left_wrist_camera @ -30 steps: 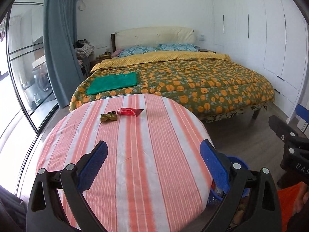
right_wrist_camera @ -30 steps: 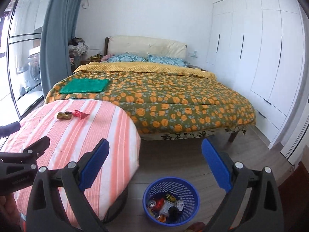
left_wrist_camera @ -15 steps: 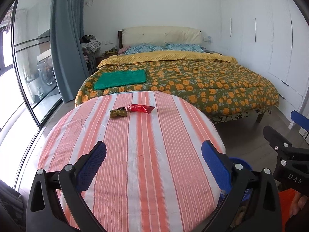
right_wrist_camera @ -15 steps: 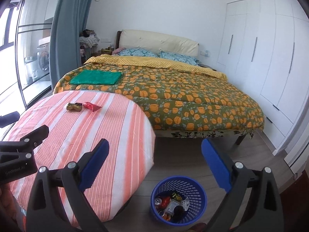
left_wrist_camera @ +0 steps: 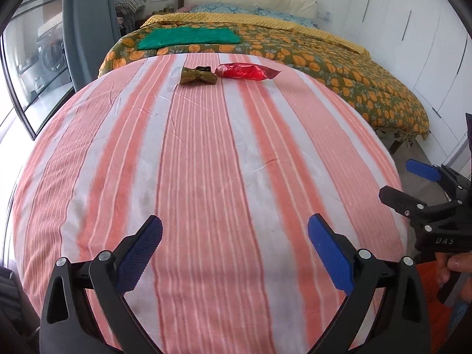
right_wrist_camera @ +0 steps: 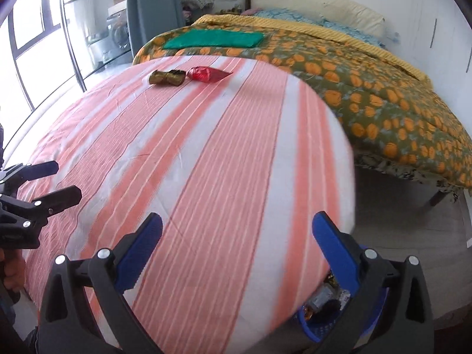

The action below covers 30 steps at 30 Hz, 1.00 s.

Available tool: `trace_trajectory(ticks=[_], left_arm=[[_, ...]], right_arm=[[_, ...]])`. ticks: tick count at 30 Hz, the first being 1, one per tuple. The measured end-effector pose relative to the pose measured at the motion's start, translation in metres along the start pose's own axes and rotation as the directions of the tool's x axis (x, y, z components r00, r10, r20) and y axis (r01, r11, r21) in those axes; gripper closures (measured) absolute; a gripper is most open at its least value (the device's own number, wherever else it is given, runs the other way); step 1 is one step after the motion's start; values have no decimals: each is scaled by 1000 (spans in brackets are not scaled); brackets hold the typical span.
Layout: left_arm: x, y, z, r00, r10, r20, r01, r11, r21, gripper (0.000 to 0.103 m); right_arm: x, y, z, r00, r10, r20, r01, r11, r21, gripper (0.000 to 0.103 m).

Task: Collect trash
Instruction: 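Move both open tools back over the table, then close the left tool on the gold-wrapped packet and lift it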

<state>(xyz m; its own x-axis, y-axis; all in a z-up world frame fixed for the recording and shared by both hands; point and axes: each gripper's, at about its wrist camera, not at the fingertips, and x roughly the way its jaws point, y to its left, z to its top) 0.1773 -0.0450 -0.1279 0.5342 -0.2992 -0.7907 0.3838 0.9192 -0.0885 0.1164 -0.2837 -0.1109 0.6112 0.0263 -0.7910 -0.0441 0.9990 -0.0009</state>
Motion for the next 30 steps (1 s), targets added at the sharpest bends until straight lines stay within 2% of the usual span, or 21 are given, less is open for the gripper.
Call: trace_trajectory(ticks=[8,11,15,18,24,26,28,30], left_arm=[[29,37,38,1000,-4,-22,6,998,67,5],[40,49,52,999,-30,-36,33,996,83,5],[60,60,68,996,-50,-75,59,991,122,5],[75,70,86,992,-85,-96,102,978,184,5],[104,90,152,992,-93,-80,112,952,286,5],[116,90,176,993,-79,-85,103,937,334,5],[128,86,194,988,-101,-114,137,920,367,5],[140,76,208,980,-136,-145,185,891,415,5]], right_arm=[[64,48,36,996,73,-43,-78,990,-120,5],[82,53,39,992,98,-76,-106,987,-120,5],[84,52,40,990,122,-67,-129,986,-105,4],[82,52,40,991,120,-66,-127,986,-106,4],[81,52,40,991,120,-66,-126,986,-105,4],[83,52,42,990,120,-67,-127,986,-105,4],[82,52,42,991,119,-67,-126,986,-105,5],[83,52,42,991,118,-68,-125,987,-105,5]])
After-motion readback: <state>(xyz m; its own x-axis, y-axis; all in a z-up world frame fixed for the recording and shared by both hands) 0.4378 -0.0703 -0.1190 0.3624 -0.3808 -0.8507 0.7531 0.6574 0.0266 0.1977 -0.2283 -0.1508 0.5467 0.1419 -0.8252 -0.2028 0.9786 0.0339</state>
